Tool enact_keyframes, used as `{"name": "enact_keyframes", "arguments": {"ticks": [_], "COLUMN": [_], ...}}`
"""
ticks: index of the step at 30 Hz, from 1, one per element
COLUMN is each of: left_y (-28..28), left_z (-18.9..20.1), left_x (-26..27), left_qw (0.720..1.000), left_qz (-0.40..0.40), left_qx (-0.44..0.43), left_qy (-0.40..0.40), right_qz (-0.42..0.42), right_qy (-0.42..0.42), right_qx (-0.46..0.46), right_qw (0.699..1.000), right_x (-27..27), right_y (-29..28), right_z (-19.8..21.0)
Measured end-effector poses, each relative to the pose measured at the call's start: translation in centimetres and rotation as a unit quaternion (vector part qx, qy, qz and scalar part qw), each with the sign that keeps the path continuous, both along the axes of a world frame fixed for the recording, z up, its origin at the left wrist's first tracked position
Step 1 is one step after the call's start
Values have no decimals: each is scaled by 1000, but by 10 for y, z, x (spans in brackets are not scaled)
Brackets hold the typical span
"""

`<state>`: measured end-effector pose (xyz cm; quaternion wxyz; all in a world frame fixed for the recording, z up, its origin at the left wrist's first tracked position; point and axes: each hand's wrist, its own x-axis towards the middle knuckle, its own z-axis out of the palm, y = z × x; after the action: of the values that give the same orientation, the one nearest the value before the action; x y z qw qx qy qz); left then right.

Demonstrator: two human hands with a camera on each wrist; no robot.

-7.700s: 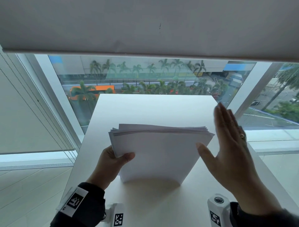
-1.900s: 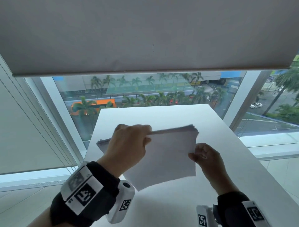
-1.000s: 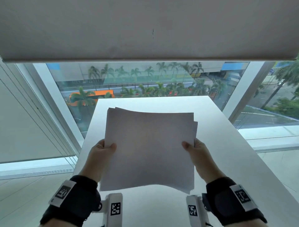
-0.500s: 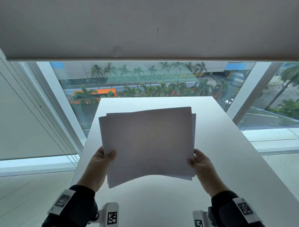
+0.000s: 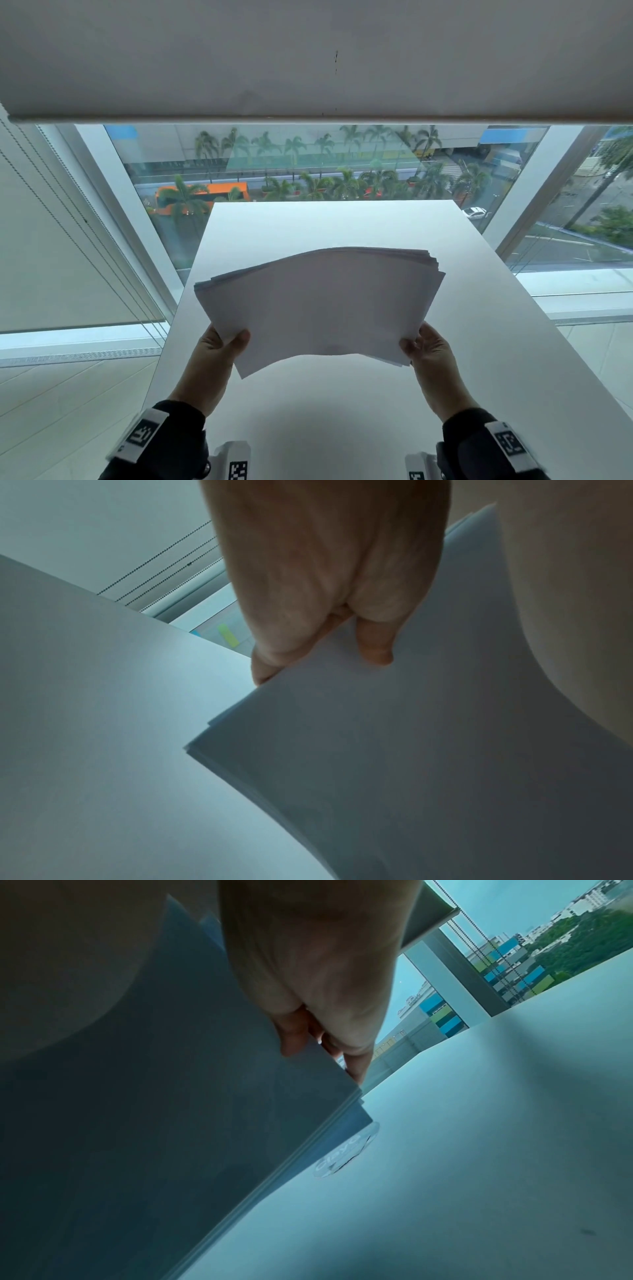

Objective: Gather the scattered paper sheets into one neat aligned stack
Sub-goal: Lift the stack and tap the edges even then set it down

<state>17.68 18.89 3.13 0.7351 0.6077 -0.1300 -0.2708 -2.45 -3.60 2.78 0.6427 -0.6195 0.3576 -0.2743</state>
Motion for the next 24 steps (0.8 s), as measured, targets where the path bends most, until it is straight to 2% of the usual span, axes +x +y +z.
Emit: {"name": "enact_keyframes", "arguments": {"ticks": [11,16,24], "left_y": [3,4,-2], "left_z": [-7,-1,8], "left_x": [-4,0,0], "left_qw": [999,999,998], "left_qz": [-12,-22,-7], "left_qx": [38,-15,-26], "left_qy": [-32,-31,-55], "right_qz": [7,19,14], "right_qy": [-26,-46,-65], "right_qx": [18,13,-31], "right_qw": [999,999,997], "right_x": [1,0,6], "right_y": [3,-1,3], "right_z": [-1,6,27]}}
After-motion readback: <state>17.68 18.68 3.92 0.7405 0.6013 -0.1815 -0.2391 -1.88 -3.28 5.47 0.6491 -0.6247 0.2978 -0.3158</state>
